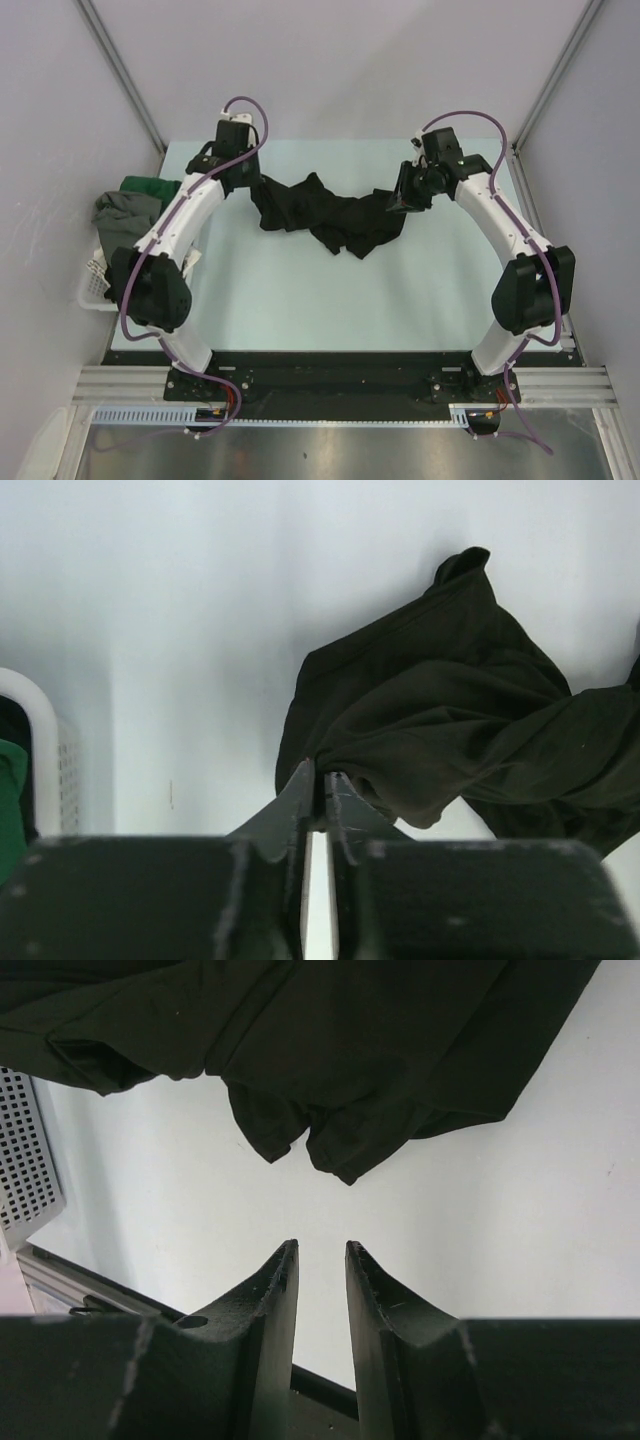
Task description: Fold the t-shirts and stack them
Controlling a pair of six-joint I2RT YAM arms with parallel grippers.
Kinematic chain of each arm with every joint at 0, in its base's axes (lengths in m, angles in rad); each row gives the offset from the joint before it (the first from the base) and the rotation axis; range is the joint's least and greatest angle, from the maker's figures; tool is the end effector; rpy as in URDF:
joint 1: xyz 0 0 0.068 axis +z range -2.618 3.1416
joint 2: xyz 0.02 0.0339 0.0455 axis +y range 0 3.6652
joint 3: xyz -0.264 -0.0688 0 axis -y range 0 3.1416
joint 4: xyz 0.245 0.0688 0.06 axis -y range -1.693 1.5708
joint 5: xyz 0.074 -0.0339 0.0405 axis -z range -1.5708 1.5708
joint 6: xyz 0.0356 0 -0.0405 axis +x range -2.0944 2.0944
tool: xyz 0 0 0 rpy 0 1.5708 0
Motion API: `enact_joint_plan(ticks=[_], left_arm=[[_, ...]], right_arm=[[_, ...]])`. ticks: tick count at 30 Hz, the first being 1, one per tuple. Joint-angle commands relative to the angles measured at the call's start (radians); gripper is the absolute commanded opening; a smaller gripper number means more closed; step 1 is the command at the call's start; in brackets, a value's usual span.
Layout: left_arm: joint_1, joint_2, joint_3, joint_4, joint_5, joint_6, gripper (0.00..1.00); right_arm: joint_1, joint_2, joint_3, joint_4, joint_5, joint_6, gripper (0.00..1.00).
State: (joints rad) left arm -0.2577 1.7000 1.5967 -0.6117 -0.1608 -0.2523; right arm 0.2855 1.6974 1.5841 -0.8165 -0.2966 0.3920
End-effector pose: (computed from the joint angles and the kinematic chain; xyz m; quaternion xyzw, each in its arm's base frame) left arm 0.3750 -0.0929 0.3382 -0.0309 0.9070 -0.0336 0.4187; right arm 0.3503 0.1137 0.3207 0.0035 0.9398 0.2358 0.2473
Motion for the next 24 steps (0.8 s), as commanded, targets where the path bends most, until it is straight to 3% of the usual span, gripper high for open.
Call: enact_joint_plan(ticks=[1, 10, 18, 24], left_arm=[[0.0, 0.036, -0.014, 0.009, 0.014, -0.002, 0.16], [-0.002, 0.009, -0.1, 0.043, -0.063, -0.008, 0.36], [-0.05, -0.049, -0.188, 0.043, -0.013, -0.044, 0.36], [-0.116, -0.008, -0.245, 0.044, -0.011, -0.08, 0.36]], right_arm=[[-0.005, -0.053, 0.001, 0.002, 0.028, 0.008, 0.31], [-0.002, -0.042, 0.033, -0.004, 0.028, 0.015, 0.31], [-0.003, -0.01, 0.053, -0.006, 0.016, 0.015, 0.31], [-0.002, 0.007, 0.056, 0.004, -0.001, 0.018, 0.31]])
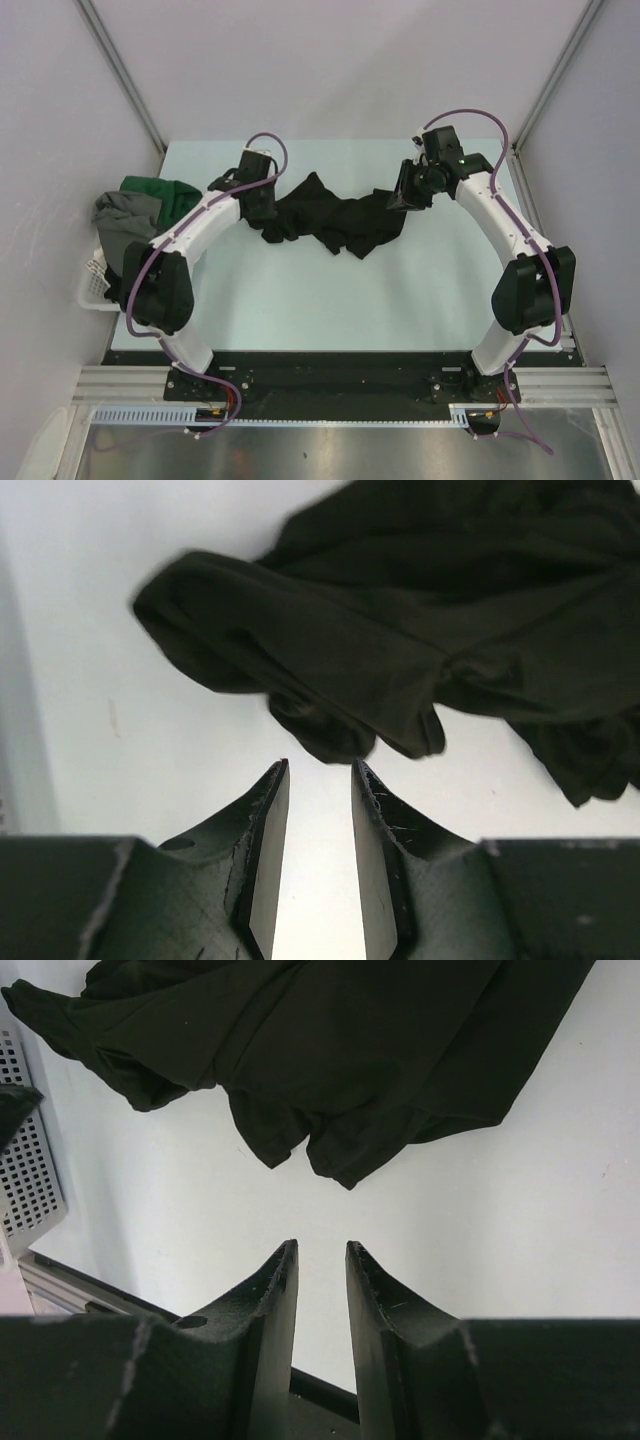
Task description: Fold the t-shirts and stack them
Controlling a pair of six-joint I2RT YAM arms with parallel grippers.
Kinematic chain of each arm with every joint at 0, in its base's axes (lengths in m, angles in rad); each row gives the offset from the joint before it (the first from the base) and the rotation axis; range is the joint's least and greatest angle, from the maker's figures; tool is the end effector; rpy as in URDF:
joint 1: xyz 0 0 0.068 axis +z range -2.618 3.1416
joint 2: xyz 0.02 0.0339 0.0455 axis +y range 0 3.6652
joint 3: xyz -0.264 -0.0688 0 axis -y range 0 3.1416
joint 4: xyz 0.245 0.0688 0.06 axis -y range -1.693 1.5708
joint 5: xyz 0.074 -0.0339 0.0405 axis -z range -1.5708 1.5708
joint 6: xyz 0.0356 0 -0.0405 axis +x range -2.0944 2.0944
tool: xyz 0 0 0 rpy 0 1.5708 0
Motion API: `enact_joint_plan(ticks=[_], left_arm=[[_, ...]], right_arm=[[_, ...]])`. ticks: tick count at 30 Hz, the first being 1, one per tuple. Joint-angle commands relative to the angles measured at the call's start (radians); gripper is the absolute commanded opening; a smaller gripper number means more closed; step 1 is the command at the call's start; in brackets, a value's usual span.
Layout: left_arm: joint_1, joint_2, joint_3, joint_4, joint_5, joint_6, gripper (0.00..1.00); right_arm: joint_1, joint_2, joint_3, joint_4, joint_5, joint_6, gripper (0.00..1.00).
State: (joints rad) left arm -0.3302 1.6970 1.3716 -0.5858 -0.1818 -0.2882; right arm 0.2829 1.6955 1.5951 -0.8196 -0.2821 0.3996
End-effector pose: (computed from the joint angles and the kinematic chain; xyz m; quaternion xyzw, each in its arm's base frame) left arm 0.3534 -0.1143 0.2678 -0.0096 0.9426 -0.0163 0.3334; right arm 0.3508 0.1123 0.3245 0.0098 0.9391 0.2314 0.2537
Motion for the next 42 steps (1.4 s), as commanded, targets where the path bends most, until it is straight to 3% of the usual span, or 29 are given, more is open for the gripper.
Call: enact_joint_plan(ticks=[1, 18, 42], left_arm=[[-0.05, 0.001, -0.023, 0.021, 0.013, -0.045, 0.36], [-0.11, 0.139, -0.034, 0.047, 0.025, -0.081, 0.37], [-0.113, 0.248, -0.005, 0.049, -0.074, -0.091, 0.42]], right_arm=[[-0.001, 0.01, 0.043, 0.007, -0.015, 0.01, 0.31], [-0.034, -0.011, 0.014, -0.015, -0.02, -0.018, 0.31], [-0.073, 0.003, 0.058, -0.058, -0.062, -0.056, 0.31]])
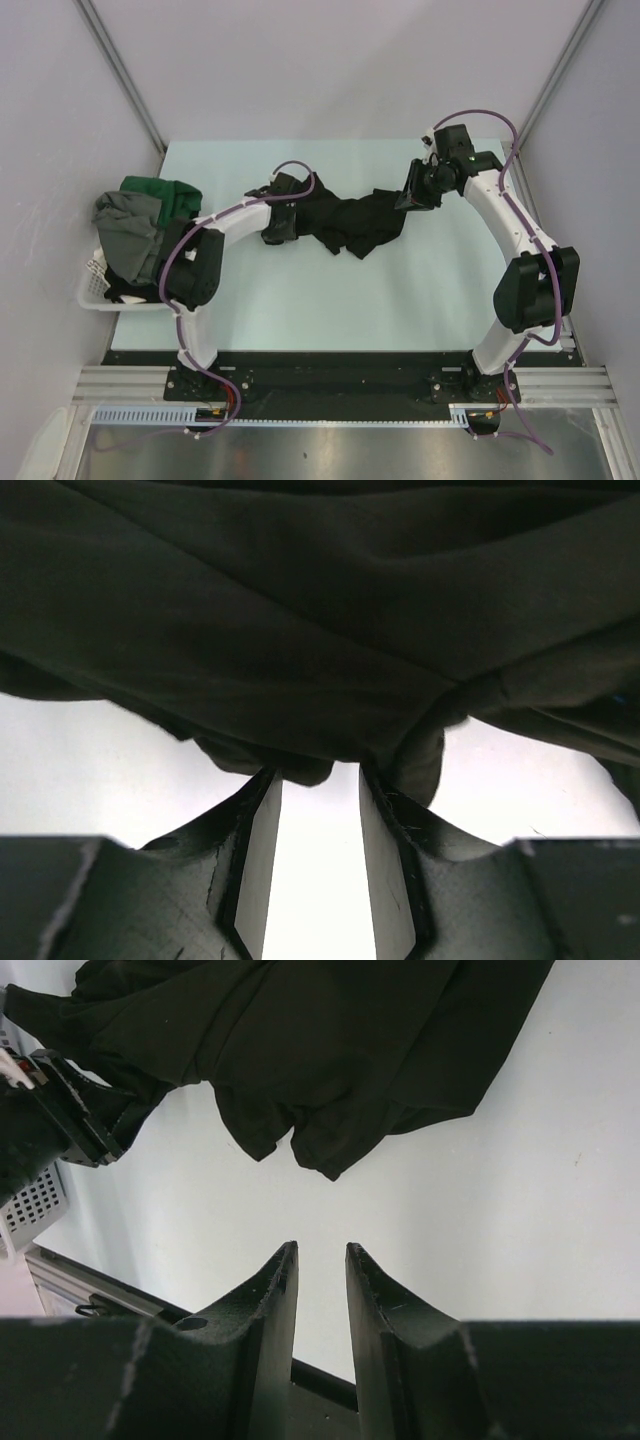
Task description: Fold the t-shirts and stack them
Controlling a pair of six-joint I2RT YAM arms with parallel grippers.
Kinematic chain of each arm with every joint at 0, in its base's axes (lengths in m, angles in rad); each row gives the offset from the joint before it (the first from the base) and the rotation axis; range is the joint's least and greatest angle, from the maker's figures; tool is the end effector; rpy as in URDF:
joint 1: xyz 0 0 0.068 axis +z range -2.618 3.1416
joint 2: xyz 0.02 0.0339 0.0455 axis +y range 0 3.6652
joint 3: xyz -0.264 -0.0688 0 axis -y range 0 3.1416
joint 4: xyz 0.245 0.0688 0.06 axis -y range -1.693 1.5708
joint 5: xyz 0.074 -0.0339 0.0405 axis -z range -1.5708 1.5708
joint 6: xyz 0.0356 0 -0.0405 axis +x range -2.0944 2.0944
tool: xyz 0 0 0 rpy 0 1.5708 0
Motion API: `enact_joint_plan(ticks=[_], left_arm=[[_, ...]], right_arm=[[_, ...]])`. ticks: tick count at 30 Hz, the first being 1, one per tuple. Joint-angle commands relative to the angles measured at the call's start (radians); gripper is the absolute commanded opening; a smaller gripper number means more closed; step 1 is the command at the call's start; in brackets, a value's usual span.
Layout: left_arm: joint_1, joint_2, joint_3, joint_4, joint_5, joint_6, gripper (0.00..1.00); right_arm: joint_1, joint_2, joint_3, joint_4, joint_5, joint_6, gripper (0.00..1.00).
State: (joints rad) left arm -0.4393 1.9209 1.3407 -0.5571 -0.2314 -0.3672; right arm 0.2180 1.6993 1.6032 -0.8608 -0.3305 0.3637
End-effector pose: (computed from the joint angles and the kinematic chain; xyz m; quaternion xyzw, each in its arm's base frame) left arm 0.3601 -0.1602 0.1788 0.0102 0.9703 0.0199 0.2407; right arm 0.3543 0.0903 0.3235 0.0189 0.9414 0.2357 0.2405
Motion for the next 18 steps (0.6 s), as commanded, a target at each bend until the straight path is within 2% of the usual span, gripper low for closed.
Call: enact_joint_plan(ticks=[1, 9, 18], left_arm=[[-0.004, 0.029, 0.026, 0.023, -0.028, -0.012, 0.42], [-0.004, 0.044, 0.017, 0.06, -0.049, -0.007, 0.39], [-0.004, 0.052, 0.018, 0.082, -0.057, 0.004, 0.28]], right_arm=[[-0.009, 0.0, 0.05, -0.017, -0.013, -0.022, 0.31], [-0.009, 0.014, 0.08, -0.044, -0.015, -0.031, 0.31], [0.0, 0.039, 0.11, -0.061, -0.018, -0.025, 0.31]])
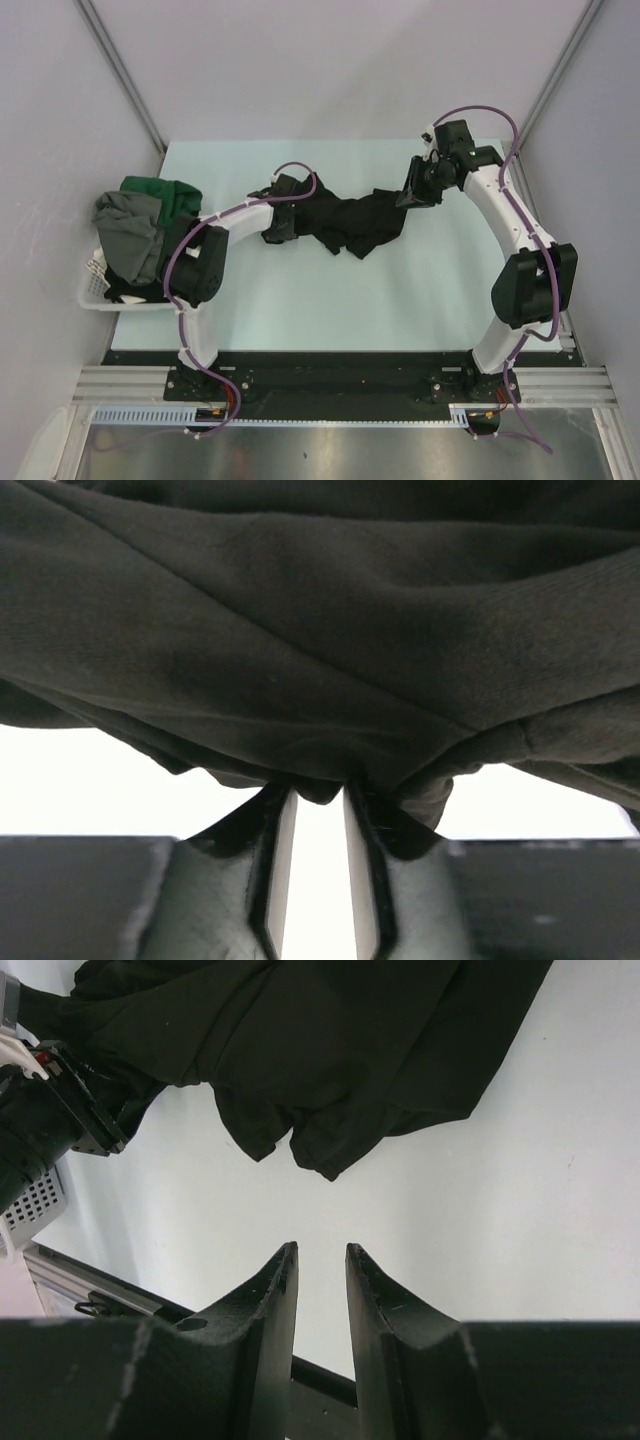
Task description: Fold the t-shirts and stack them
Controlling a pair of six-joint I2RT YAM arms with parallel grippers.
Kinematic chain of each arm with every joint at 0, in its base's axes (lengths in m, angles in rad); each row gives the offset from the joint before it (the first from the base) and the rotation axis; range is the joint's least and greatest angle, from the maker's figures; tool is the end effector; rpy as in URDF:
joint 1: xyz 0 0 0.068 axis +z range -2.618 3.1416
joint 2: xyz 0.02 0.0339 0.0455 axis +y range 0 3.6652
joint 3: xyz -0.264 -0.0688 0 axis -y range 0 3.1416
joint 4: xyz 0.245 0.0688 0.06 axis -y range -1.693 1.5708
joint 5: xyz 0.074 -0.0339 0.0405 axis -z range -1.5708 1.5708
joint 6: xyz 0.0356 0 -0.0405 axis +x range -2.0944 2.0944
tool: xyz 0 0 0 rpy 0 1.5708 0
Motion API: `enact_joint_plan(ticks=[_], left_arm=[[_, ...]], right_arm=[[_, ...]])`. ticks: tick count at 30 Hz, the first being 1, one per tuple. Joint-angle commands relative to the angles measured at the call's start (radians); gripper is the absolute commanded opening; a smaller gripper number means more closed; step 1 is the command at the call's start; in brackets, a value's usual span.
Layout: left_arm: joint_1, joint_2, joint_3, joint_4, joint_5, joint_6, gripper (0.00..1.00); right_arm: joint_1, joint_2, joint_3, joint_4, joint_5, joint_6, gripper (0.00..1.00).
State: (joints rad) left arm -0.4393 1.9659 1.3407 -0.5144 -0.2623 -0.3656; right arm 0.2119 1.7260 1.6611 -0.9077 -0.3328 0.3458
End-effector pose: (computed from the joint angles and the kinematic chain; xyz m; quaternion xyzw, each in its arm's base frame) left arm 0.3666 -0.1621 0.1640 0.0077 0.9688 0.0345 0.2452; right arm 0.3591 0.0891 0.3294 0.0144 0.9436 0.2322 0.2358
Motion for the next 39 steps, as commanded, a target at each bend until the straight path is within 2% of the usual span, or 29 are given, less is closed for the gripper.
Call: enact_joint_plan(ticks=[1, 2, 5, 6, 11, 15, 26, 30, 35, 39], left_arm=[[-0.004, 0.01, 0.017, 0.042, -0.026, 0.002, 0.27], [-0.004, 0.011, 0.012, 0.05, -0.025, 0.002, 0.26], [-0.004, 0.019, 0.009, 0.057, -0.022, 0.002, 0.04], [-0.004, 0.018, 0.009, 0.057, -0.026, 0.001, 0.0], [-0.004, -0.031, 0.027, 0.033, -0.046, 0.02, 0.0], [-0.004, -0.078, 0.133, -0.056, -0.071, 0.074, 0.0], [0.024, -0.116, 0.707, -0.332, -0.13, 0.209, 0.0], [0.076, -0.182, 0.693, -0.32, -0.126, 0.179, 0.0], [0.116, -0.312, 0.626, -0.293, -0.189, 0.168, 0.0], [0.207, -0.42, 0.58, -0.222, -0.167, 0.119, 0.0]], right_arm=[[0.007, 0.02, 0.063, -0.019, -0.015, -0.008, 0.31], [0.009, 0.023, 0.069, -0.025, -0.011, -0.007, 0.31], [0.015, 0.029, 0.086, -0.042, -0.002, -0.008, 0.31], [0.017, 0.03, 0.091, -0.046, 0.001, -0.01, 0.31], [0.023, 0.05, 0.123, -0.051, 0.003, -0.008, 0.31], [0.03, 0.067, 0.149, -0.036, -0.002, 0.001, 0.31], [0.07, 0.058, 0.144, 0.056, 0.001, 0.07, 0.31], [0.102, 0.047, 0.124, 0.09, 0.012, 0.091, 0.31], [0.147, 0.043, 0.121, 0.095, 0.073, 0.096, 0.31], [0.165, 0.052, 0.12, 0.112, 0.124, 0.102, 0.31]])
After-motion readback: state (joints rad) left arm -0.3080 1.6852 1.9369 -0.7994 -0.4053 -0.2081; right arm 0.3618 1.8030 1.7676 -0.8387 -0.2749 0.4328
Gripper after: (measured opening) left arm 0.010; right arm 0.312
